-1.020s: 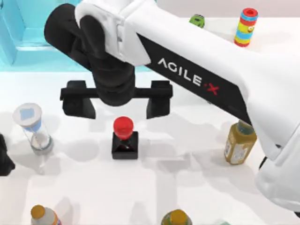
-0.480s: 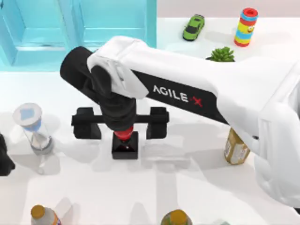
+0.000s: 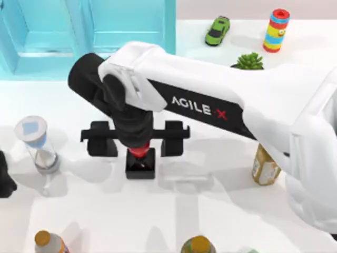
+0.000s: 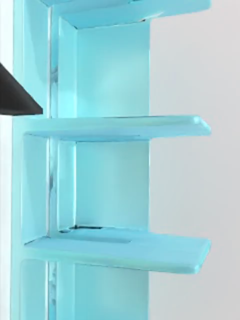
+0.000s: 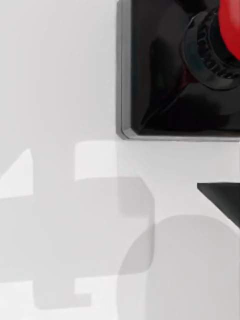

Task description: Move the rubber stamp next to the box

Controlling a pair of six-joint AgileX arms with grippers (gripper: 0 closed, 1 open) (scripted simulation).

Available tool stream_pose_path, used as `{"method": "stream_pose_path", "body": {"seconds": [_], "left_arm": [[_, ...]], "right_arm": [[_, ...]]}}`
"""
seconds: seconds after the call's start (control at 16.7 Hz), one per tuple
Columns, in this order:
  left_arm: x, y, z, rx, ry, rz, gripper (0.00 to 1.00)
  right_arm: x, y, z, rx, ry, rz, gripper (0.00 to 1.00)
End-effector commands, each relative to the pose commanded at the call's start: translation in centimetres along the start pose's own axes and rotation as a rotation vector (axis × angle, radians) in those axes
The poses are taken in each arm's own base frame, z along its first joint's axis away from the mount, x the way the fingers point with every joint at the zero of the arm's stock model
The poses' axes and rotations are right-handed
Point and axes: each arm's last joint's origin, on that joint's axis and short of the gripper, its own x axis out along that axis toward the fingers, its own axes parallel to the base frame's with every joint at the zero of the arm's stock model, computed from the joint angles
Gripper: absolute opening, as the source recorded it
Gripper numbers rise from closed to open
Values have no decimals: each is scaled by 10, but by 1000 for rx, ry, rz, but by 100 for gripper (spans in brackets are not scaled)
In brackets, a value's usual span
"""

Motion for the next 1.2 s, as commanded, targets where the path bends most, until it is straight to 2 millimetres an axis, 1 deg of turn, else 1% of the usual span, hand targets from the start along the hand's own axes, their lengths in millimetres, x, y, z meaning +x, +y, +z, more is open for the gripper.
{"method": "stream_pose_path", "body": {"seconds": [0.54, 0.6, 1.02, 1.2], "left_arm": [[0, 0, 0, 0, 0, 0, 100], [0, 0, 0, 0, 0, 0, 100], [0, 0, 0, 0, 0, 0, 100], [0, 0, 0, 0, 0, 0, 100]], "right_arm": [[0, 0, 0, 0, 0, 0, 2], [0, 0, 0, 0, 0, 0, 0], [0, 0, 0, 0, 0, 0, 0], [-4, 2, -1, -3, -2, 2, 0]]}}
